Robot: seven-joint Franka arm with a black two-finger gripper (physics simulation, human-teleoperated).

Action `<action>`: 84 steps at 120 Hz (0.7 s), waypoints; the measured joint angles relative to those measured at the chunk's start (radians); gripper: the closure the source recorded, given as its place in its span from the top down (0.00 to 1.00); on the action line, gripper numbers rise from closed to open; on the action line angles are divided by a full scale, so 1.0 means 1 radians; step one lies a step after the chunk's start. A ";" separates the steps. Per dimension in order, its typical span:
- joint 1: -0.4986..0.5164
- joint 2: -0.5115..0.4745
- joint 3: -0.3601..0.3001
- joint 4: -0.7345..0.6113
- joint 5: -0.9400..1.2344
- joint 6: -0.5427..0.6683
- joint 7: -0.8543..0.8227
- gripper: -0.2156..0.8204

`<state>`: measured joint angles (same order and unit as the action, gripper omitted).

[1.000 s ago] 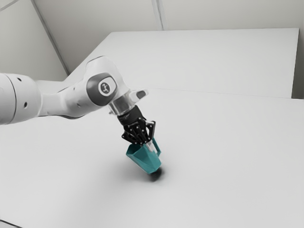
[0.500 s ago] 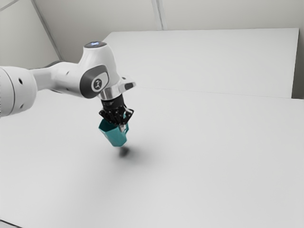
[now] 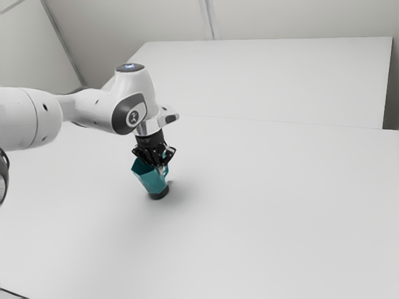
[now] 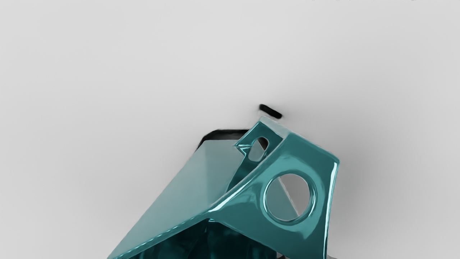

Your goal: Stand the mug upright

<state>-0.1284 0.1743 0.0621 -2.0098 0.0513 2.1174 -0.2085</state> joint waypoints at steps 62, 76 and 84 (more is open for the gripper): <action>0.006 0.004 0.001 -0.010 -0.005 0.020 0.012 0.52; 0.006 -0.014 0.000 -0.014 -0.004 0.017 0.014 0.64; 0.004 -0.032 0.000 -0.015 -0.003 0.009 0.015 0.68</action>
<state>-0.1244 0.1419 0.0617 -2.0253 0.0480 2.1262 -0.1934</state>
